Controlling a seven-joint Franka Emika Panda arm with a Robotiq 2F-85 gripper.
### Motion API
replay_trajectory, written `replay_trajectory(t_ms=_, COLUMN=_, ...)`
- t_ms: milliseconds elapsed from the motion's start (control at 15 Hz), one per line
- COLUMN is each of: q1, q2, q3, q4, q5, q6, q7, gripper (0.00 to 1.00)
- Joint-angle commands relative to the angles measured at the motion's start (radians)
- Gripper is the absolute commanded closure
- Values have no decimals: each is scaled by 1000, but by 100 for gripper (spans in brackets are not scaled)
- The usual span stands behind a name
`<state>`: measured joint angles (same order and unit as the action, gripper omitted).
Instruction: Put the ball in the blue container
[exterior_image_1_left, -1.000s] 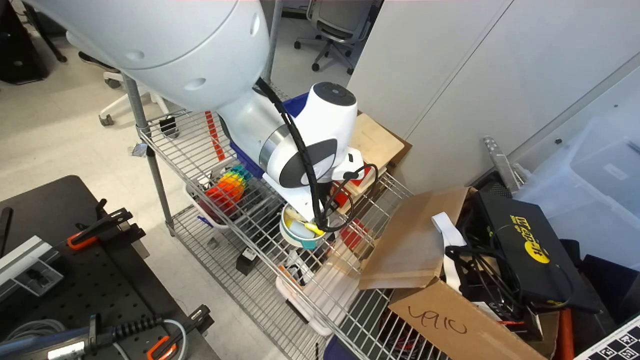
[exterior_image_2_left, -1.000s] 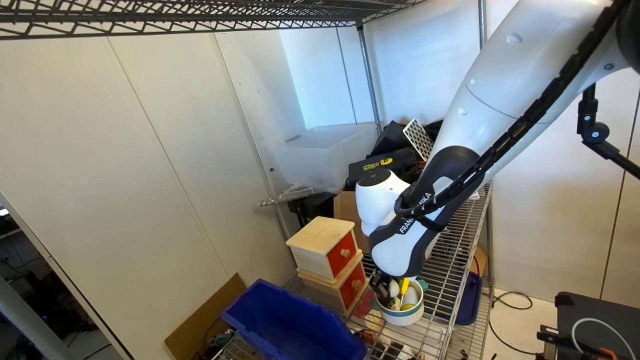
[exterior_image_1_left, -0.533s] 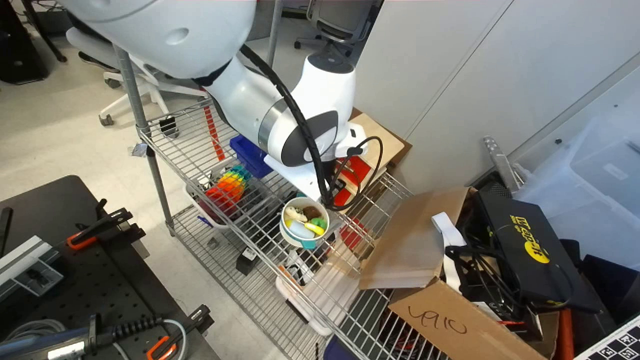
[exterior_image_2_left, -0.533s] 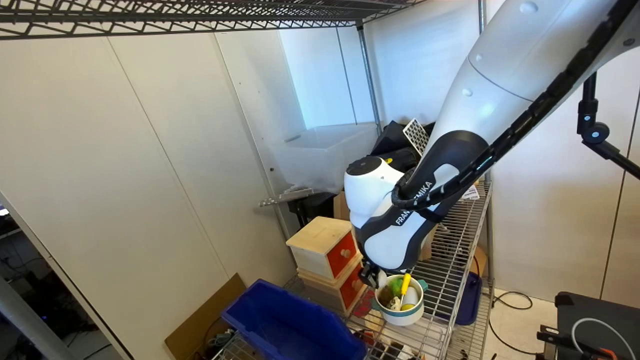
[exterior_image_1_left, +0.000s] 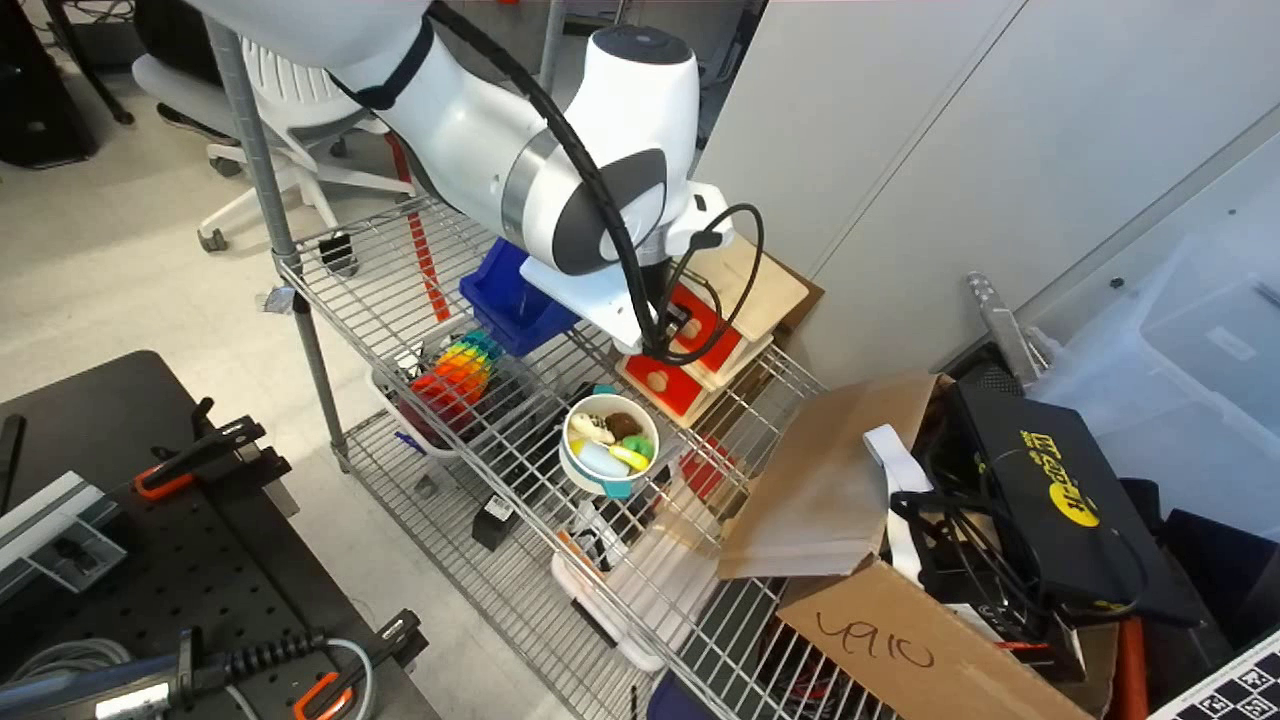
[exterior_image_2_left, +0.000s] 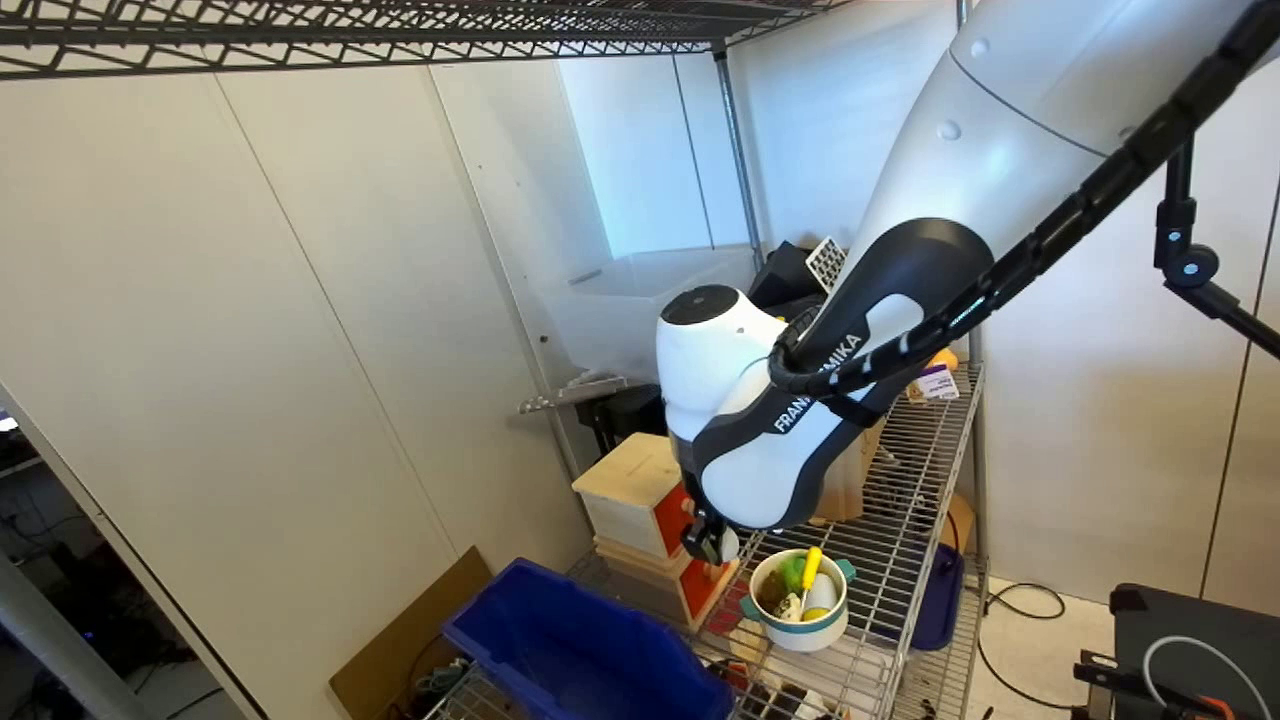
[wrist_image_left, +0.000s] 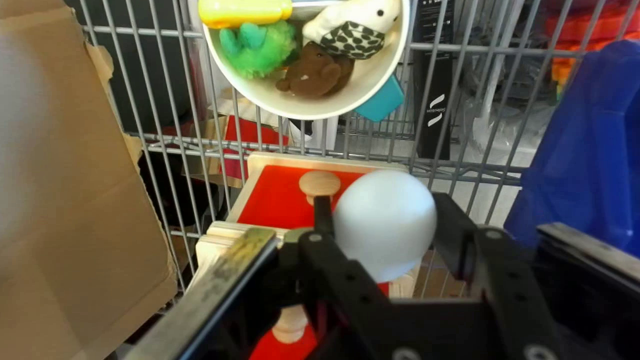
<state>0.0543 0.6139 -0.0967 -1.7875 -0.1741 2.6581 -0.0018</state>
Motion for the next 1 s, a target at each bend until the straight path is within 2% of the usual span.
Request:
replay_trajectory(t_ms=0, q1=14, q2=-27, q3=13, q4=-13, q5=2, q6=3, q7=28, gripper=74)
replay_trajectory(t_ms=467, q1=35, q2=-60, q3=59, q4=-32, q5=13, q6=29, q7=29, gripper=74)
replay_trajectory(t_ms=933, q1=8, q2=-94, q3=164, q4=-53, q5=101, q6=0, q7=-38, gripper=74)
